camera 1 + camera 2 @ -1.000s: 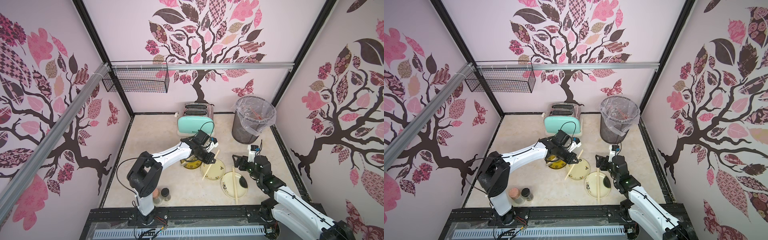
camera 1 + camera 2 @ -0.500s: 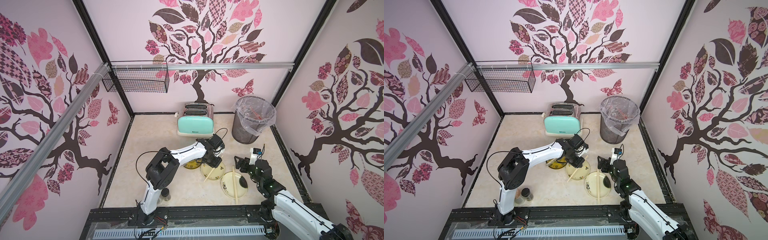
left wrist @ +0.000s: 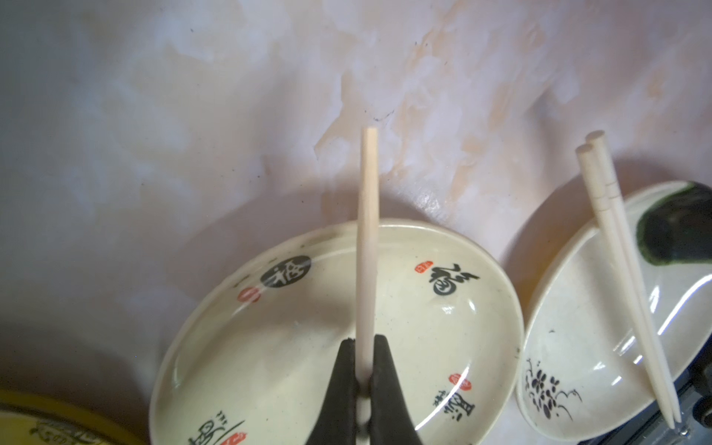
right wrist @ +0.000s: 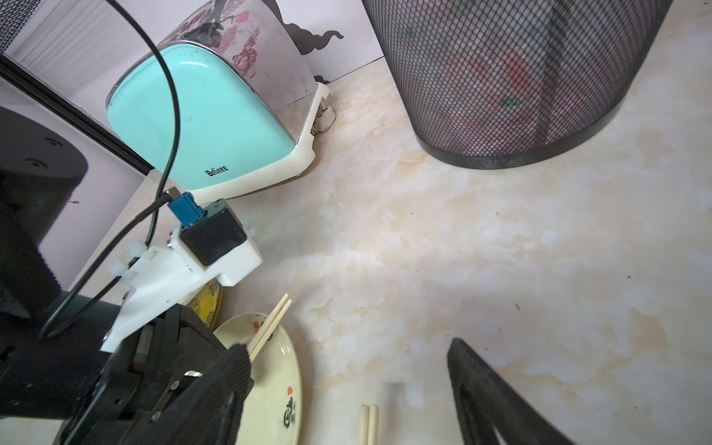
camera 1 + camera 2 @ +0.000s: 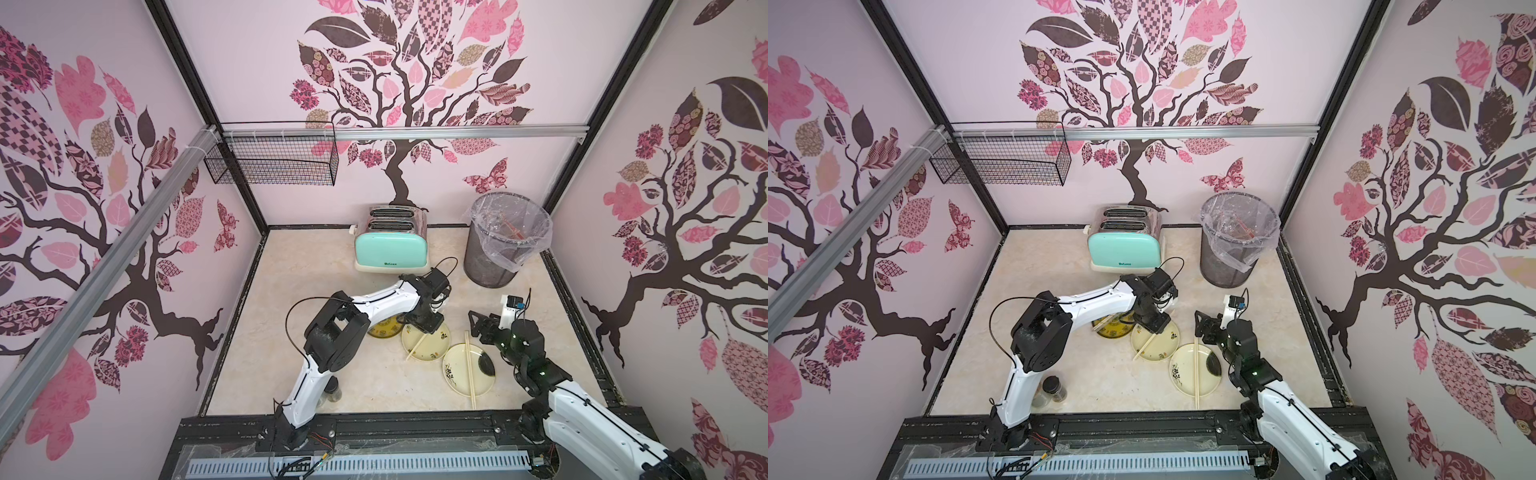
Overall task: Remove the packaging of disposable chopsticks
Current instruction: Place the disposable chopsticks on the plate.
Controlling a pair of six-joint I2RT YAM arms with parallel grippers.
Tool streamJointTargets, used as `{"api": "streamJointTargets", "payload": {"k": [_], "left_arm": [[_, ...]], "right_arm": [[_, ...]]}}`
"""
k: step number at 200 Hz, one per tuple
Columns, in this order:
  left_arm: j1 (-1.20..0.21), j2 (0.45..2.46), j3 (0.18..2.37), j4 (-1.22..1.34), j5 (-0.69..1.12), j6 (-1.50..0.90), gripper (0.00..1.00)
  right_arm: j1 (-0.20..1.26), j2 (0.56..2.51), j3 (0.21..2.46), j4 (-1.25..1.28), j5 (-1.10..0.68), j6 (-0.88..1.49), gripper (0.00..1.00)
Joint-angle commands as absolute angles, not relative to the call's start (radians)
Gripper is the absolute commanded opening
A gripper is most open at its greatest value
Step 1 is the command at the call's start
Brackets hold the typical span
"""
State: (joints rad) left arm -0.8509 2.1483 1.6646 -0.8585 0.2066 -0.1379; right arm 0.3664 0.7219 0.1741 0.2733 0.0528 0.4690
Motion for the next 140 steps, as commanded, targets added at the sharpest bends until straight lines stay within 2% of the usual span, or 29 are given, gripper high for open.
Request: {"api": "streamJointTargets", "payload": {"k": [1,140], "left_arm": [[-0.85,2.177,1.692,-0.872,0.183,-0.124,0.0],[-0.866,2.23,1.795,-0.987,0.097,-0.119,0.0]], "right_arm": [[0.368,0.713,0.17,0.283,0.067,0.471,0.83],[0.368,0.719,0.168,0.288,0.068,0.472,0.84]]}}
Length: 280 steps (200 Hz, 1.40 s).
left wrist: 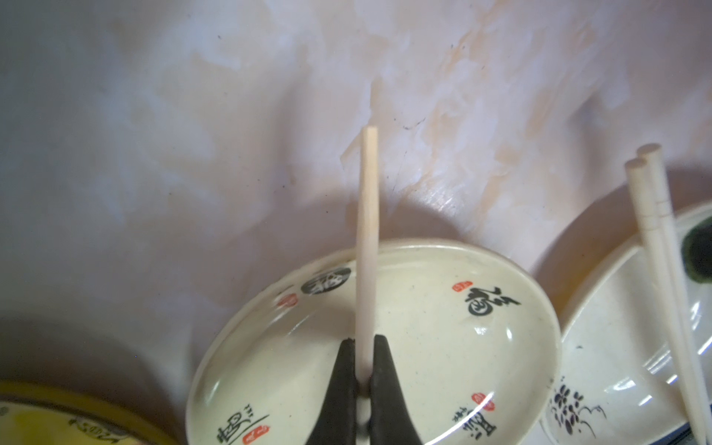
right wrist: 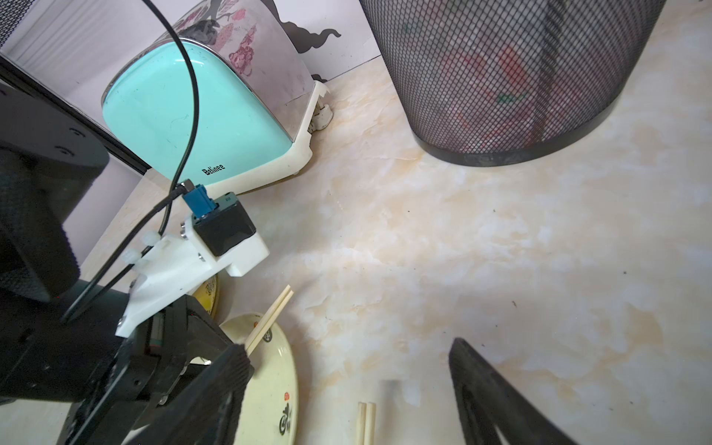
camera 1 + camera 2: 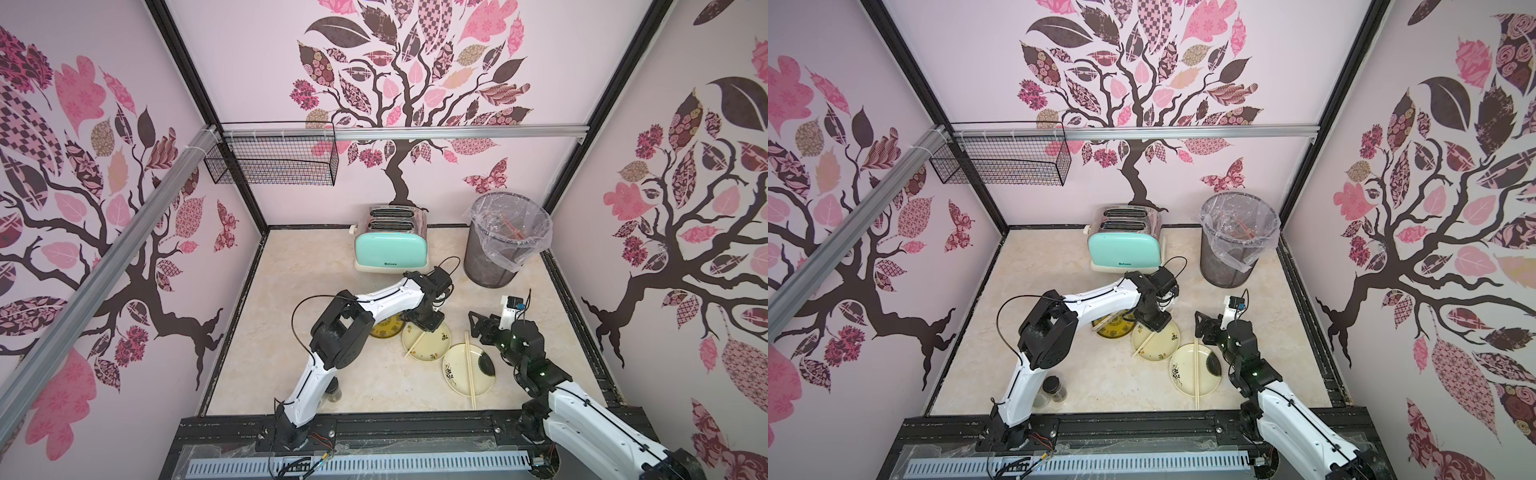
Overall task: Remove the packaging of disposable chopsticks
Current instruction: Place the disposable chopsticks on the plate.
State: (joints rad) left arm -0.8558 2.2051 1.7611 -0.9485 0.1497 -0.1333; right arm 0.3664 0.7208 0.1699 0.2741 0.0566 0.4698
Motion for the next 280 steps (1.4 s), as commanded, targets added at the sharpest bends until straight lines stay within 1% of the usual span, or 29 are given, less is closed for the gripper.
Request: {"api": "streamJointTargets", "payload": {"k": [1,91,159,185,242,260,280], "left_arm": [[-0.866,2.231,1.795,-0.988,0.096,-0.119,0.0],[-0.888,2.286,1.832,-1.009,0.111,-0.115,0.0],[-0.89,2.288,1.841,-1.023,0.106,-0.111,0.15],[-0.89,2.285,1.835,-1.023,0.098,-0.111,0.23],[-0.89,2.273,1.835,-1.024,0.096,-0.109,0.24],[-0.89,2.268,1.833,-1.023,0.095,-0.109,0.27],[-0.89,2.263,1.832,-1.02,0.099,-0.11,0.28]], "right_arm": [[0.368,0.719,0.168,0.288,0.069,0.472,0.84],[0.368,0.725,0.167,0.291,0.065,0.472,0.85],[0.368,0.724,0.168,0.29,0.065,0.472,0.85],[0.368,0.725,0.167,0.291,0.066,0.472,0.85],[0.369,0.725,0.166,0.291,0.065,0.472,0.85],[0.368,0.726,0.166,0.291,0.065,0.472,0.85],[0.368,0.726,0.167,0.292,0.066,0.472,0.85]]}}
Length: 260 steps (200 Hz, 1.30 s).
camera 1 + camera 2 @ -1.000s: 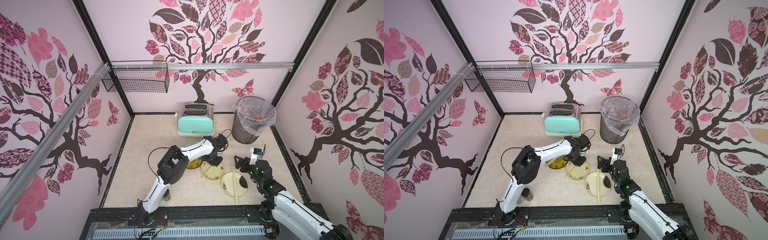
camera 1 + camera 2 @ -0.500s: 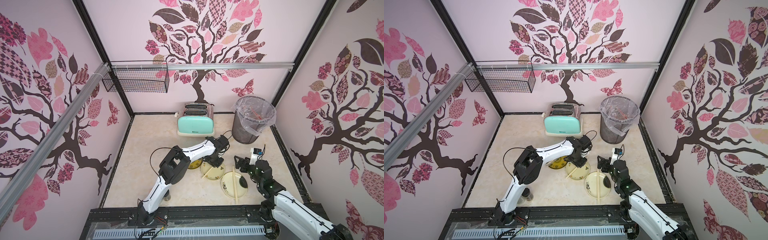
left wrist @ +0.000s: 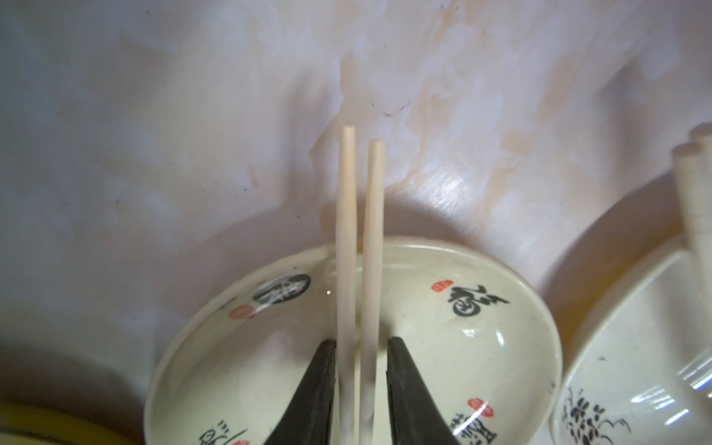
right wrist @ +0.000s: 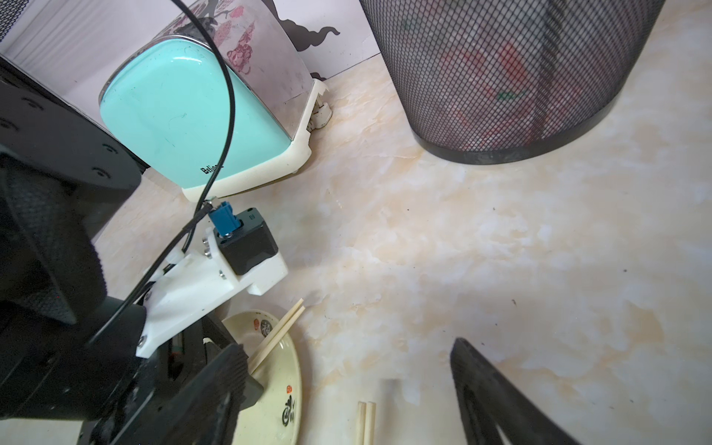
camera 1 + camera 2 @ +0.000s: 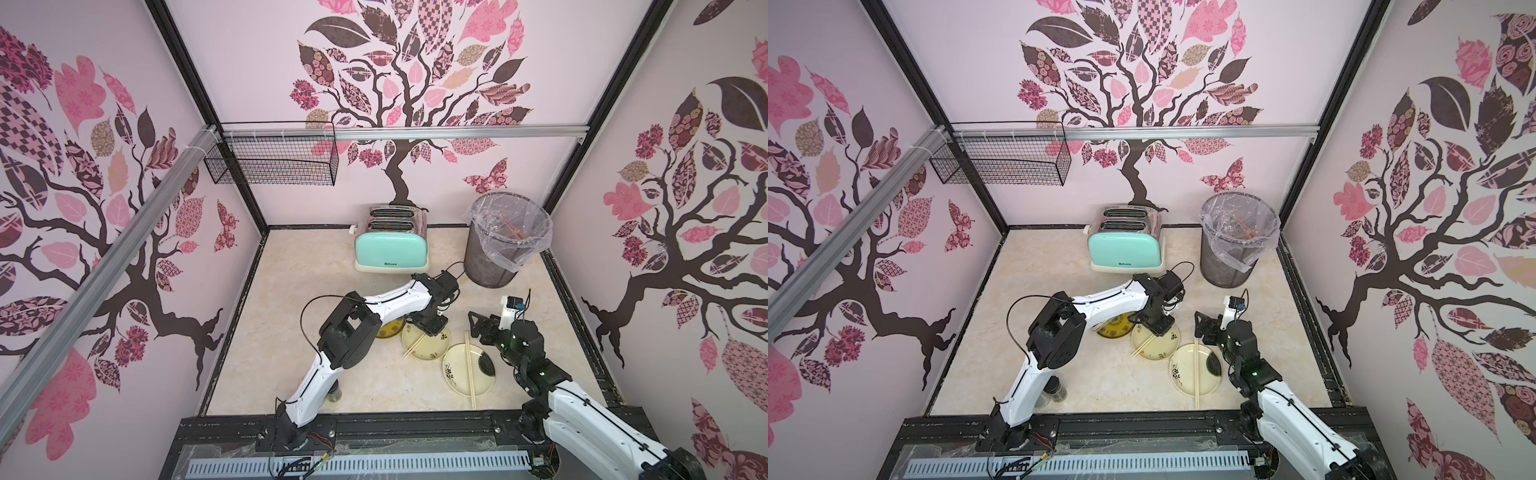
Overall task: Remove the packaging of disposable chopsticks
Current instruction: Place the disposable chopsticks on the plate.
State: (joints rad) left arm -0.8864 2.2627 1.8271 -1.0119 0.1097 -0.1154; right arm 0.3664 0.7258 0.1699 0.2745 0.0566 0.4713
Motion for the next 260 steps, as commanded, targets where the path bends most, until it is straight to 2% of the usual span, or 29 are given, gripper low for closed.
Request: {"api": "streamJointTargets", "payload": {"k": [1,72,111,179,214,260], "left_arm": [[-0.89,2.262,1.832,-1.02,0.099,-0.11,0.28],[-0.89,2.225,1.805,-0.996,0.106,-0.117,0.31],[-0.89,2.168,1.764,-0.958,0.095,-0.125,0.36],[-0.887,2.047,1.717,-0.921,0.086,-0.13,0.37],[-0.84,1.944,1.652,-0.896,0.083,-0.128,0.37],[-0.679,1.841,1.542,-0.903,0.087,-0.086,0.37]], "right_arm": [[0.369,0.726,0.167,0.292,0.066,0.472,0.85],[0.369,0.728,0.167,0.293,0.067,0.472,0.86],[0.37,0.731,0.166,0.296,0.067,0.472,0.86],[0.368,0.745,0.172,0.3,0.067,0.463,0.86],[0.369,0.763,0.2,0.299,-0.048,0.46,0.85],[0.379,0.85,0.288,0.239,-0.259,0.473,0.83]]}}
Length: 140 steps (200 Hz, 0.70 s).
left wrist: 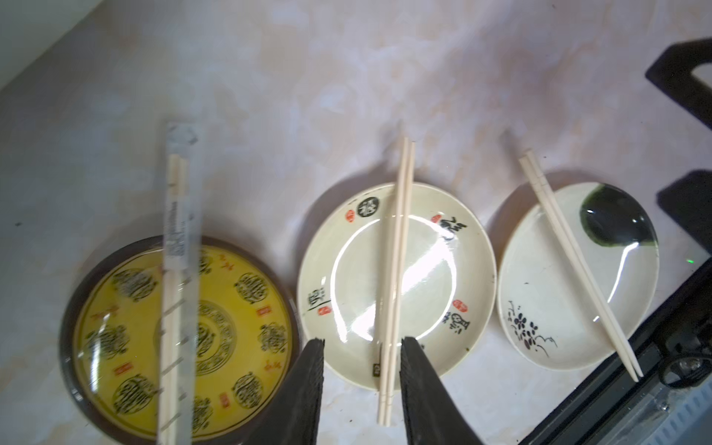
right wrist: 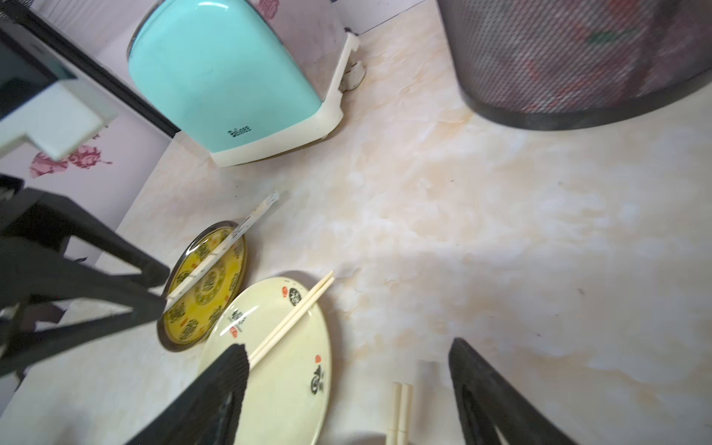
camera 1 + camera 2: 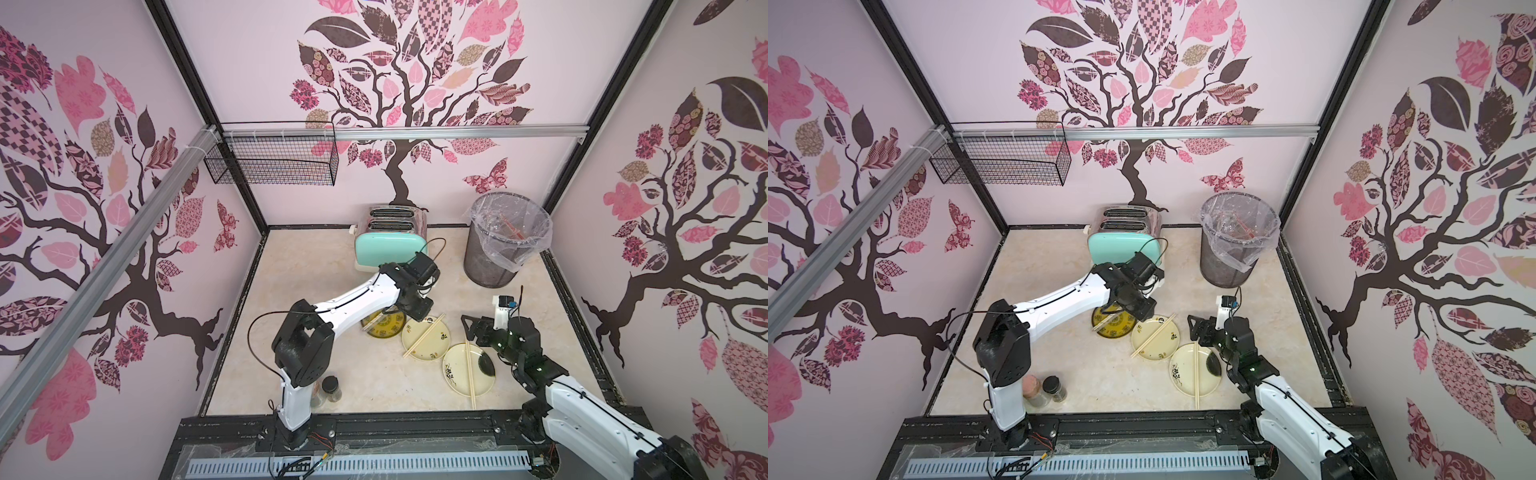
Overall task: Remove the packaging of disposable chopsticks
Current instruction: Place the disposable chopsticks on the plate, then pick up the disposable chopsticks from the plate.
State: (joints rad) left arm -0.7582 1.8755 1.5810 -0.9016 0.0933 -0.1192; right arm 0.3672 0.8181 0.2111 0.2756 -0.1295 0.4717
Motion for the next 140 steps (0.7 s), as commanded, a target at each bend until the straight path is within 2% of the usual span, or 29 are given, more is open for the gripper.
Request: {"api": "streamJointTargets", "payload": {"k": [1,63,125,140], "left_arm": [[-0.676,1.84,1.54,-0.905,0.088,-0.085,0.37],[-0.548,1.873,1.518,-0.948,0.104,-0.009,0.38],[-0.544,1.984,1.603,-0.999,0.12,0.088,0.39],[-0.543,2.023,1.636,-1.029,0.109,0.117,0.36]], "right_arm": [[0.38,0.852,0.291,0.235,-0.261,0.473,0.83],[0.546,0.984,0.448,0.026,-0.281,0.372,0.81],[0.566,1.073,0.475,0.019,-0.33,0.358,0.8],[0.566,1.08,0.48,0.02,-0.33,0.351,0.8]]}}
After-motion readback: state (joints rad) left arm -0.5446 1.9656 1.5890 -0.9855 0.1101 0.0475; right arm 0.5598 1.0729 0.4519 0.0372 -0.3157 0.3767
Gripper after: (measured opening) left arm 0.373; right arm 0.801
